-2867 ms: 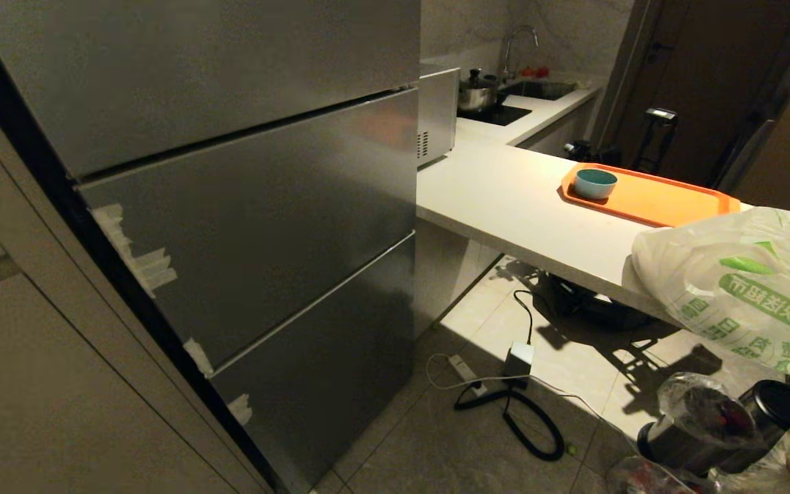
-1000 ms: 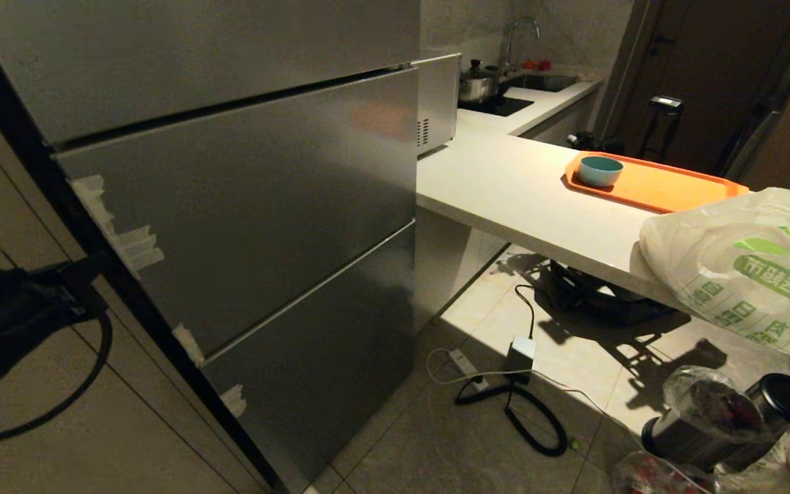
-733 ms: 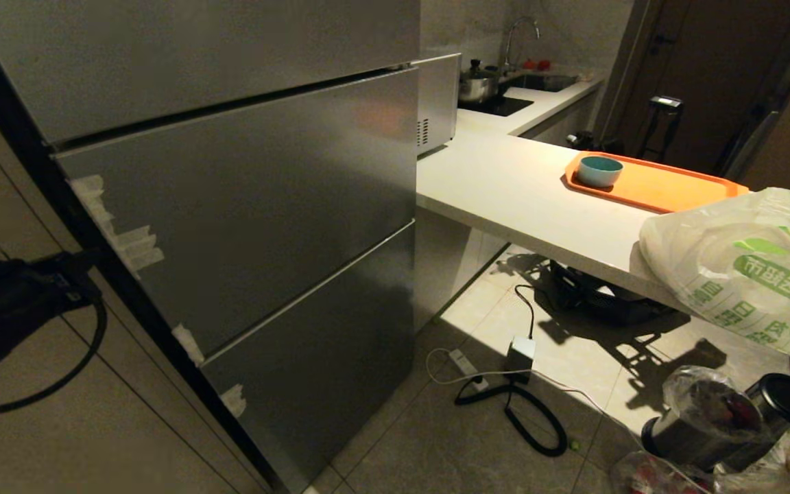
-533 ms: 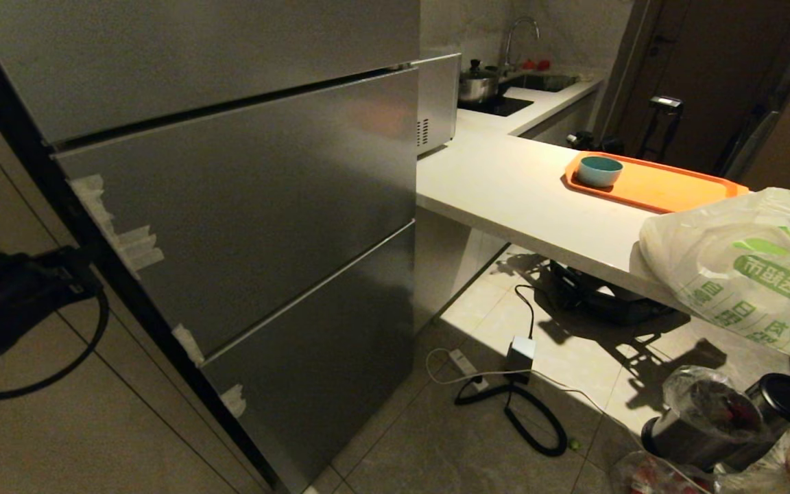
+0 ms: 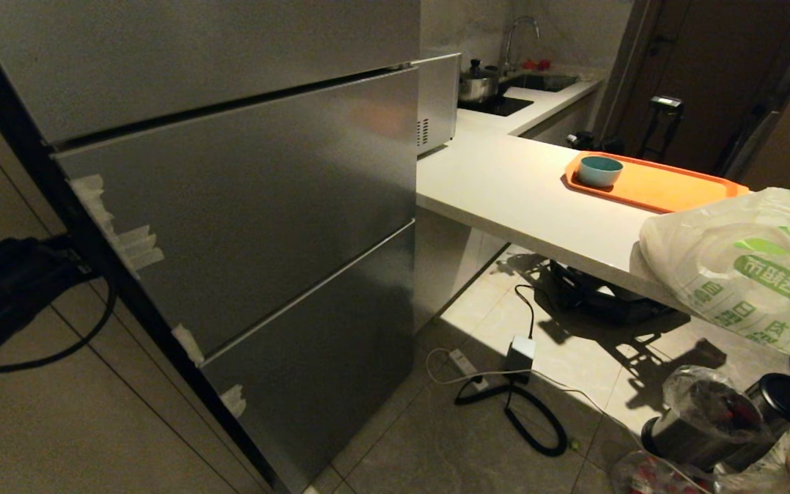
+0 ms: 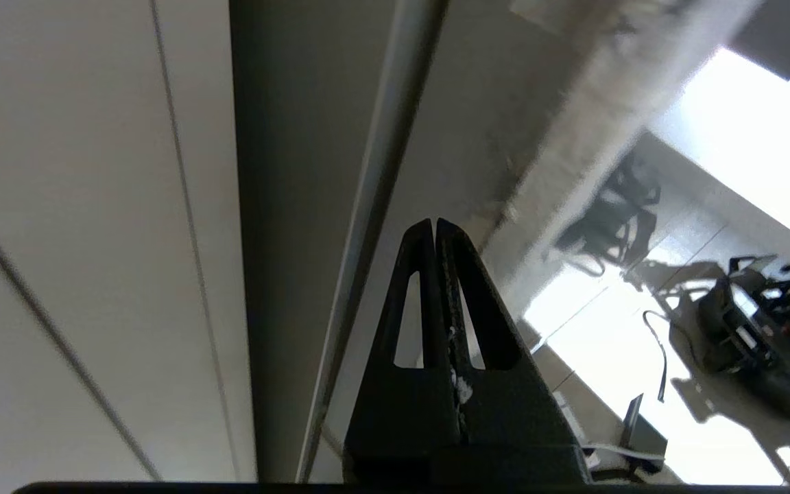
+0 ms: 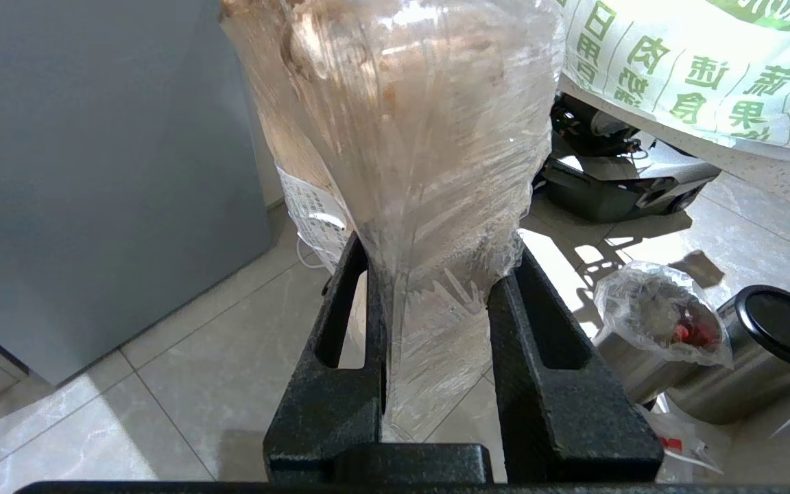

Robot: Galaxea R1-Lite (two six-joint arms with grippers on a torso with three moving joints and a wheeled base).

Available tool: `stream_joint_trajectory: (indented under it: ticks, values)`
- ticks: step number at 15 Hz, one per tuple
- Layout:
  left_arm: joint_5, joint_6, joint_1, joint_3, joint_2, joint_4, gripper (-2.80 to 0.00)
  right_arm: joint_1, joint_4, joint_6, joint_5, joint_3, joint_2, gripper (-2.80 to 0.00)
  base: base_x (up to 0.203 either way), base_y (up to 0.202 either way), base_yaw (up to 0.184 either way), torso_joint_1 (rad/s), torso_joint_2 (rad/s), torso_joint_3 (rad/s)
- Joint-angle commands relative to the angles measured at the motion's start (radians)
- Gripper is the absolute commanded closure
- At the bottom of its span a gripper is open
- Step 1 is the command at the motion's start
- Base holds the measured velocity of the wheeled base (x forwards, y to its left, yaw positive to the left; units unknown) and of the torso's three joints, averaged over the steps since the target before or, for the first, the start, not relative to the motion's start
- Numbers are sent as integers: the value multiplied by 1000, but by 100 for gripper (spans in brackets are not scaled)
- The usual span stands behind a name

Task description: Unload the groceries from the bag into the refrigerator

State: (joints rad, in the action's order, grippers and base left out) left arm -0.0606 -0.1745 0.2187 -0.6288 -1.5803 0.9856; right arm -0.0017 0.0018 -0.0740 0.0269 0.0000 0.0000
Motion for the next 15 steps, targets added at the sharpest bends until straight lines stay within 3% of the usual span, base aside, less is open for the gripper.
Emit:
stream_joint_trajectory:
  ticks: [1, 5, 11, 15]
  values:
    - [2, -6, 0, -8, -43, 32, 0, 0, 0, -1, 1, 0, 2, 0, 0, 0, 0, 0, 0, 0]
    - [-10, -49, -8, -8, -49, 53, 0, 0, 0, 0, 1, 0, 2, 0, 0, 0, 0, 0, 0, 0]
    - [-125, -60, -15, 20, -30, 54, 0, 0, 0, 0, 0, 0, 2, 0, 0, 0, 0, 0, 0, 0]
    - [-131, -75, -88, 44, 1, 56, 0, 0, 0, 10, -1, 0, 2, 0, 0, 0, 0, 0, 0, 0]
